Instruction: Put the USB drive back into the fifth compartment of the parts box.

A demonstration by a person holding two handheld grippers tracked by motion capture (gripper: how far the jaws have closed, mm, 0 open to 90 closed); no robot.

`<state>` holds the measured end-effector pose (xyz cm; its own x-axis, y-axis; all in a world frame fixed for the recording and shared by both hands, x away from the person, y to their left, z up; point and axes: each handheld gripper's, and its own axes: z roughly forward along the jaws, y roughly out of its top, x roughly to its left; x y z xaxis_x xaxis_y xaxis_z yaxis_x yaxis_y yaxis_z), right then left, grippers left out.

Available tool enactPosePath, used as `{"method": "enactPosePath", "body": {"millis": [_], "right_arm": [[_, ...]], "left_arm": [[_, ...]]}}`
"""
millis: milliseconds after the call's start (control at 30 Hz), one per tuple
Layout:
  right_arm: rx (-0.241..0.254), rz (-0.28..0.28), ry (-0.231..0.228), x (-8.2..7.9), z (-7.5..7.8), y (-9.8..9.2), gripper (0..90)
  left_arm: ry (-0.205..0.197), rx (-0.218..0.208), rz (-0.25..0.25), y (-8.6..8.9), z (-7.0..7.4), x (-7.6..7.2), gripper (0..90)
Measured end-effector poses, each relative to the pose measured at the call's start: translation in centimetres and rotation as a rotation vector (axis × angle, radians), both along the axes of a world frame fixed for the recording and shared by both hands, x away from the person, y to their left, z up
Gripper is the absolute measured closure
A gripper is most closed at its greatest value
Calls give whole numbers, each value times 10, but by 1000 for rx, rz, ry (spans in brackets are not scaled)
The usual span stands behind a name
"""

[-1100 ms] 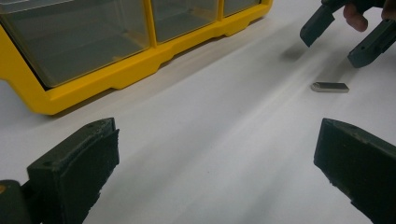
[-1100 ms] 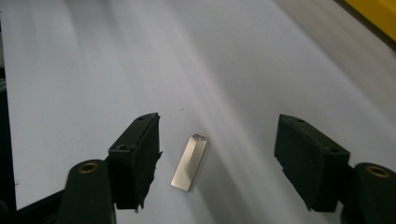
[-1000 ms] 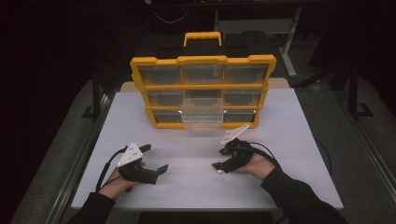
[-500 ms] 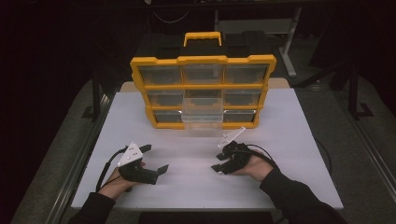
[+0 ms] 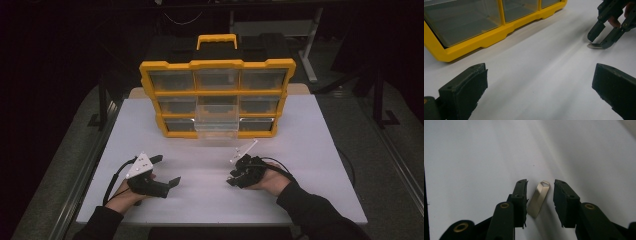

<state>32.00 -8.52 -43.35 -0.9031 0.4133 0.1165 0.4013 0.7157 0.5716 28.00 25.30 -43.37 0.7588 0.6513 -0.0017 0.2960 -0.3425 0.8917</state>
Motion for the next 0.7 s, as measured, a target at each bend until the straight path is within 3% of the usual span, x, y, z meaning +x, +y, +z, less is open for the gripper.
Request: {"method": "enactPosePath", "body": {"millis": [700], "right_arm": [[-31,25,-25,-2,-2,1,756]], "left_arm": [[1,6,-13,-1,0,0,0]]}}
